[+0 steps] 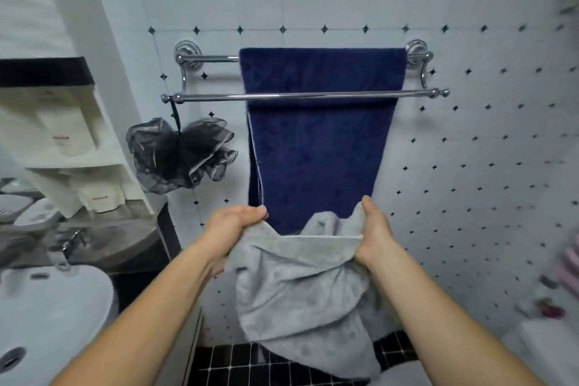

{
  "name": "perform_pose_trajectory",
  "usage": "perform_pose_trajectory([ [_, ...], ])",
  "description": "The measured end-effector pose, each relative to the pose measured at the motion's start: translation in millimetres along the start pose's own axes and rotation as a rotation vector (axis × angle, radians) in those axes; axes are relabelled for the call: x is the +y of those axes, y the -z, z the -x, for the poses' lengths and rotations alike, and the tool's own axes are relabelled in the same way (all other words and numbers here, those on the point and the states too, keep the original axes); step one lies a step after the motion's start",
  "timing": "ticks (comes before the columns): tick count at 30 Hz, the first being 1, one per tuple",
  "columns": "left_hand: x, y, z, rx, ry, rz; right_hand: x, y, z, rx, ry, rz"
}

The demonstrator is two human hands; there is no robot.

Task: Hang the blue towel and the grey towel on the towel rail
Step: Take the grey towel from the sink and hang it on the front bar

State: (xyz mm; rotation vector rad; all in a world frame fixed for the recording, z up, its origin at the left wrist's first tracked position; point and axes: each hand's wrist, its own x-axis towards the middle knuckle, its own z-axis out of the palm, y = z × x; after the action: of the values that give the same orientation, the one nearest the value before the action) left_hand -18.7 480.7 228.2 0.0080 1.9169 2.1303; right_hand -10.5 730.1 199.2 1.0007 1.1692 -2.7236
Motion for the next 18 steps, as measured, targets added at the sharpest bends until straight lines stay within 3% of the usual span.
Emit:
perform_pose_trajectory([
  [3, 29, 9, -15, 0.044, -0.052, 0.17, -18, 2, 7, 0.018, 0.11, -0.011],
  [10, 75, 2, -28, 0.015, -0.14, 0.311, -38, 2, 9, 0.191, 0.365, 0.476],
  [18, 107, -29, -24, -0.124, -0.291, 0.197, -49, -26, 32, -0.045, 0.504, 1.05],
])
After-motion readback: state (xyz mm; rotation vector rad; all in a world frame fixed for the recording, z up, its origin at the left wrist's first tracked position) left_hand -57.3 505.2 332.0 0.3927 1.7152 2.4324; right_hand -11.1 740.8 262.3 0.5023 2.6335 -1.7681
